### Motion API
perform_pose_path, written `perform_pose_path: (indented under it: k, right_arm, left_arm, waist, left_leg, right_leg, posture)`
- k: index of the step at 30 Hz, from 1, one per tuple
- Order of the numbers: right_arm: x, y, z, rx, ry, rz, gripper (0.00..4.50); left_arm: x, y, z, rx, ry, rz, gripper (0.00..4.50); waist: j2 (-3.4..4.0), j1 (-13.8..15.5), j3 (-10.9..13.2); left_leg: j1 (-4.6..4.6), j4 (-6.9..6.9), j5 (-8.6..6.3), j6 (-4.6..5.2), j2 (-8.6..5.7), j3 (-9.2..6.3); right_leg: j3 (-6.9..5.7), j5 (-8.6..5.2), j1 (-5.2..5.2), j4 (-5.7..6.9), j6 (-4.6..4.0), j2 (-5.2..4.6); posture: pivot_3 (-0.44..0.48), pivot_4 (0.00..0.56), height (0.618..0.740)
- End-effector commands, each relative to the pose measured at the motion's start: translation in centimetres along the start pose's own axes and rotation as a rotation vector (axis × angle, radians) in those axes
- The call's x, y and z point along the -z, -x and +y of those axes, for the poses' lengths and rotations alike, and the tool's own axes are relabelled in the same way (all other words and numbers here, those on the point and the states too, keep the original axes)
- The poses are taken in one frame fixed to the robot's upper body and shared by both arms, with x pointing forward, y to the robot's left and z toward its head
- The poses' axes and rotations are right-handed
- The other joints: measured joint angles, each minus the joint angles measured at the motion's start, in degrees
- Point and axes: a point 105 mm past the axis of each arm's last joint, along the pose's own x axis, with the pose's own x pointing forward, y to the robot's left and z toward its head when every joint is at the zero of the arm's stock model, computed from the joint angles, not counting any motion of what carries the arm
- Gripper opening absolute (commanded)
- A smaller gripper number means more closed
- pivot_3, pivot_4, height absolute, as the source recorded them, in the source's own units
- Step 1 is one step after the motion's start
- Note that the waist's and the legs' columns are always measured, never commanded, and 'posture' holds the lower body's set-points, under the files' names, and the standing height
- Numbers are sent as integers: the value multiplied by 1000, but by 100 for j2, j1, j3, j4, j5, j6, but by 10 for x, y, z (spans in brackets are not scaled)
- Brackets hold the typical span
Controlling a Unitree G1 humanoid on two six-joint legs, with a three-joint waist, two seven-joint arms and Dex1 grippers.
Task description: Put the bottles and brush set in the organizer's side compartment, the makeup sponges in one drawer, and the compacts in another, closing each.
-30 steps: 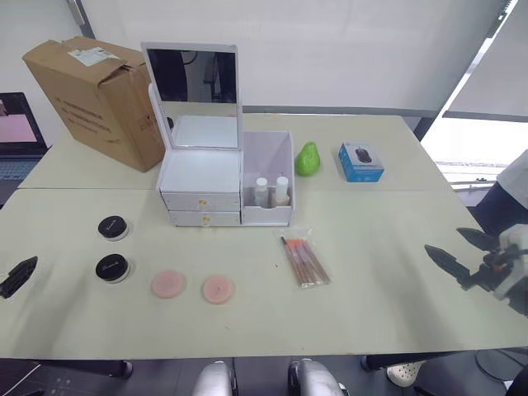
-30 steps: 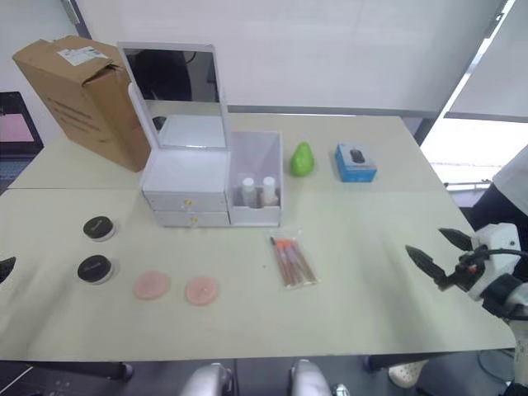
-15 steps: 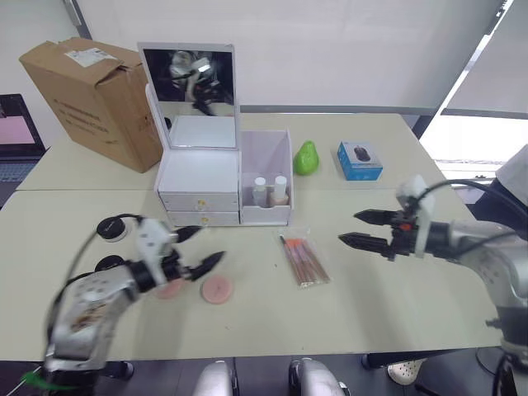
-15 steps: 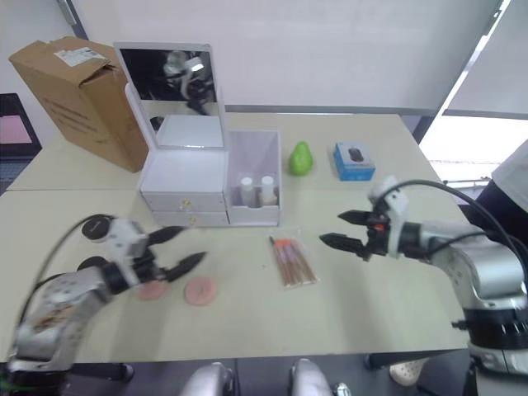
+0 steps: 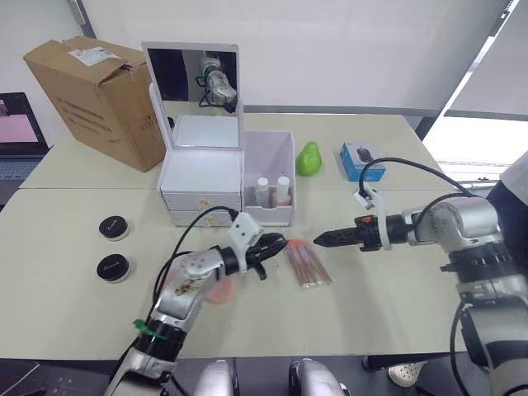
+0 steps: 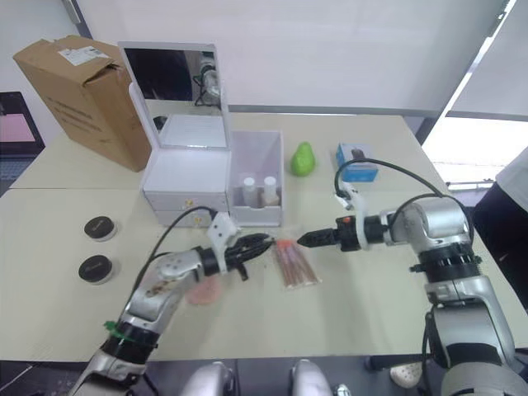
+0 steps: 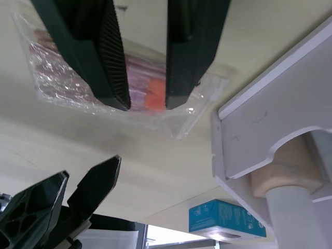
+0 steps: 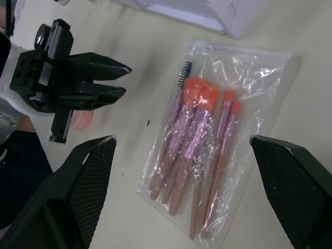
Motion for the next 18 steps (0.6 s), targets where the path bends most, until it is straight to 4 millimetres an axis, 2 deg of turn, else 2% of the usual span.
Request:
perform_pose_path:
  k: [1, 4, 9, 13, 18]
  right_arm:
    - [-6, 2, 0, -13, -31, -10, 4500]
    - [-5, -1, -8, 2, -73, -6, 4500]
    - [0, -15, 0, -64, -115, 23, 4500]
    - [10, -39, 7, -96, -109, 80, 4500]
    - [11, -55, 10, -109, -110, 96, 4500]
  left_arm:
    - [2, -14, -10, 41, -43, 0, 24]
    - [10, -24, -19, 84, -32, 22, 24]
    - [28, -27, -18, 82, -50, 110, 24]
    - [45, -21, -21, 106, -63, 194, 24]
    - [55, -14, -27, 148, -86, 242, 24]
  waist:
    - [5, -4, -3]
    - [7, -4, -3]
    - [8, -17, -4]
    - [21, -33, -12]
    - [30, -74, -44]
  left_leg:
    - [0, 1, 0, 1, -1, -4]
    - [2, 3, 1, 1, -3, -17]
    - [2, 6, 1, 1, -3, -37]
    - [4, 14, 1, 1, -3, -72]
    - [13, 13, 0, 1, -2, -81]
  right_leg:
    - [4, 0, 0, 0, 0, 4]
    - [11, 1, 1, 0, -1, 15]
    - [16, 2, 0, 1, -1, 29]
    - [31, 3, 7, 3, -3, 57]
    - [29, 3, 11, 5, -3, 62]
  posture:
    - [0, 150, 740]
    - [0, 150, 740]
    - [0, 150, 740]
    - [0, 150, 740]
    - [0, 150, 740]
